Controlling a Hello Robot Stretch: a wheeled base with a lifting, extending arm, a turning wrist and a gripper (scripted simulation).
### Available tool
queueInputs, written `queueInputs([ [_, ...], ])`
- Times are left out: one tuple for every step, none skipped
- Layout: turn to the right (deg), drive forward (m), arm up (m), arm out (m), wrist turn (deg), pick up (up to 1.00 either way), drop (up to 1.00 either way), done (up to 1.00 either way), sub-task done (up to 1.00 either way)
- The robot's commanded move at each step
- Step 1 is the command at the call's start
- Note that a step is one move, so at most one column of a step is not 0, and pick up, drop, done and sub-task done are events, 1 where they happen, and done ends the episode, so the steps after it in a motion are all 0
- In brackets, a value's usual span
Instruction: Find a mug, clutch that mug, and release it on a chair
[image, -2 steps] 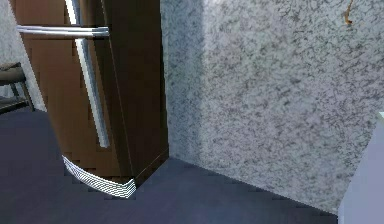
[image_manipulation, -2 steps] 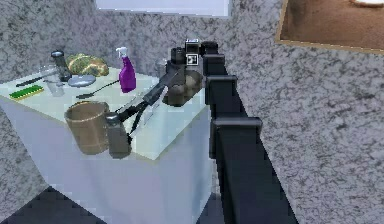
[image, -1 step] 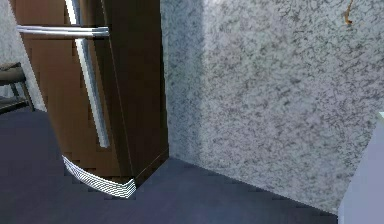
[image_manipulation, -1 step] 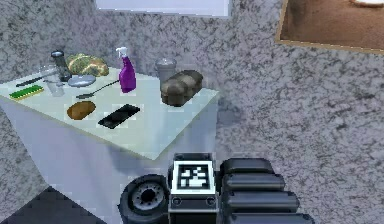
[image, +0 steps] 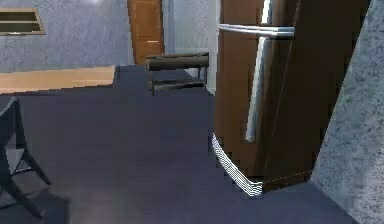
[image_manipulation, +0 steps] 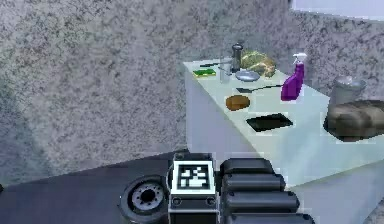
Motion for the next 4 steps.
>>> queueInputs([
  [-45.0,0.00,0.00,0.00,0.0,0.00,0.00,0.00,0.00],
  [-45.0,0.00,0.00,0.00,0.0,0.00,0.00,0.00,0.00],
  [-6.0,0.00,0.00,0.00,0.0,0.00,0.00,0.00,0.00],
  [0.0,1.00,0.00,0.00,0.0,0.00,0.00,0.00,0.00],
])
